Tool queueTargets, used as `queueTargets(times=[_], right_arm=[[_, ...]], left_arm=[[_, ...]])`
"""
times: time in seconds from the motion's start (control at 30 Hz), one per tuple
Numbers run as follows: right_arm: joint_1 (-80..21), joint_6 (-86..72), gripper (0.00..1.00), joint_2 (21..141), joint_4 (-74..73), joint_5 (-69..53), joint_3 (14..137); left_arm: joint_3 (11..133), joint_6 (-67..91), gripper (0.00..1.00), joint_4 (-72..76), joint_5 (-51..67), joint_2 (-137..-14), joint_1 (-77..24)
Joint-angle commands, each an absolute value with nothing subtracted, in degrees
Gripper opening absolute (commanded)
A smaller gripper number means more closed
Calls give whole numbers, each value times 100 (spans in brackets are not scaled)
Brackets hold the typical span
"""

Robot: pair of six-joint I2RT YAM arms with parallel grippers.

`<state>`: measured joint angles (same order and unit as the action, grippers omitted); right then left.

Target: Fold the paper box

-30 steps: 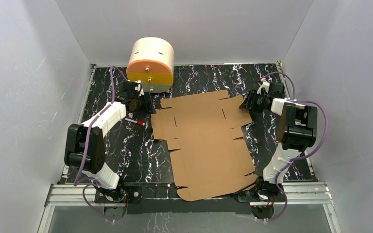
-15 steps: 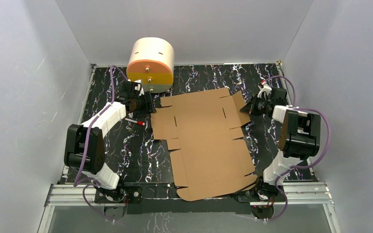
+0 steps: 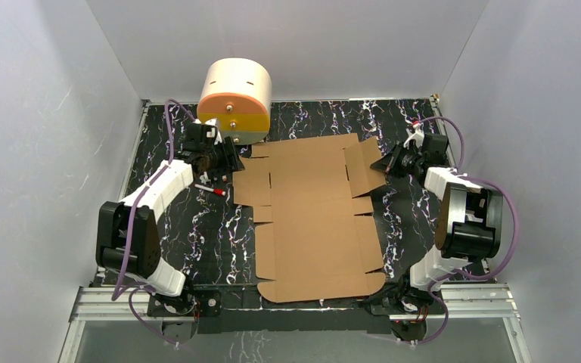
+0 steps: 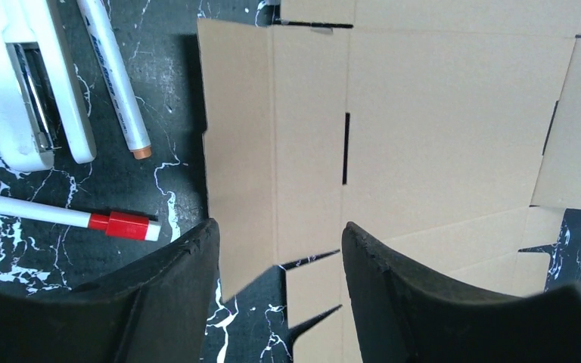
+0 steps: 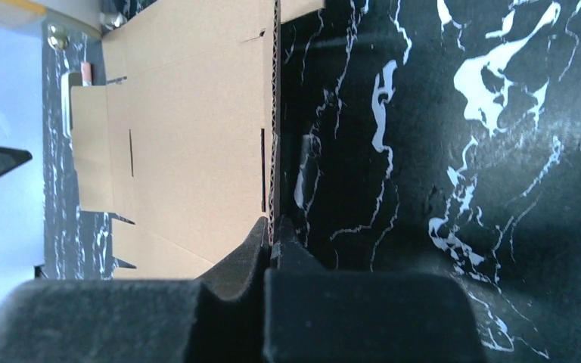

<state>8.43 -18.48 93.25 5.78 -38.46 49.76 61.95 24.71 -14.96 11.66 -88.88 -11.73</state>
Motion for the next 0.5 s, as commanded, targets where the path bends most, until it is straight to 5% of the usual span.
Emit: queueTargets(times=[0.0, 0.47], right_arm=[[773, -2590, 0, 9404, 874, -3589, 5533], [557, -2161, 0, 8767, 16, -3853, 4715]], left_arm=[[6136, 2448, 58, -1455, 1032, -8442, -1121], [6140, 2549, 59, -1432, 1214, -8404, -1090]])
